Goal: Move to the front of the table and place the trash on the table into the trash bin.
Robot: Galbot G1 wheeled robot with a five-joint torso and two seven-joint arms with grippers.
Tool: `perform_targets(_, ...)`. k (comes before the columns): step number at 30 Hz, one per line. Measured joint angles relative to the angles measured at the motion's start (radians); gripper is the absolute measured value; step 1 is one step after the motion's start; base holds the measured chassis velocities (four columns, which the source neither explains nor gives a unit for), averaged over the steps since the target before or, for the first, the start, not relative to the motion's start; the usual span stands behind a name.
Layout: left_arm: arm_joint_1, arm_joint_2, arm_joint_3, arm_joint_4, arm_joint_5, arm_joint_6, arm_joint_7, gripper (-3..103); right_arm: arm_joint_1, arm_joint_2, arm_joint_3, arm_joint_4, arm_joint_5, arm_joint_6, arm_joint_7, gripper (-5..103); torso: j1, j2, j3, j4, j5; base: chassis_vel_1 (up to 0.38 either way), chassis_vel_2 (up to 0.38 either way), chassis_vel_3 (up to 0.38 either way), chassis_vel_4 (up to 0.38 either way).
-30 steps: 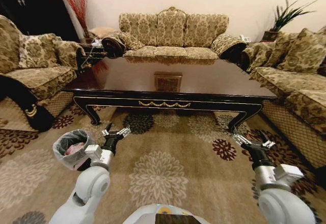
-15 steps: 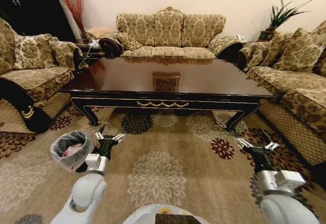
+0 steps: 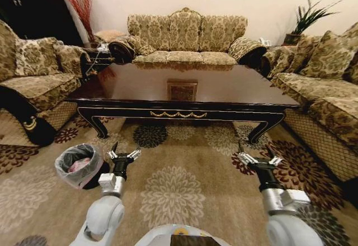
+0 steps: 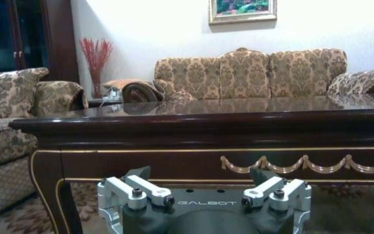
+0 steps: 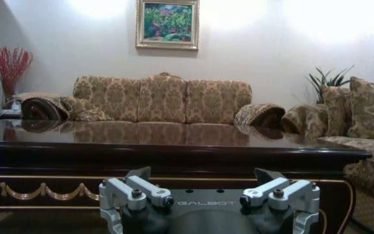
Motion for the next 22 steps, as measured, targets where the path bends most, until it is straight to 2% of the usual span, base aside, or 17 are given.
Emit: perform_targets(22,-0.002,0.002,0.0,-0.001,-0.005,0.001,-0.002,100,0.0,-0.004,0.006,-0.01,0.002,0.007,0.011,100,0.0,0.0,0.0,0.0,0.0,0.0,0.0,0.0,0.0)
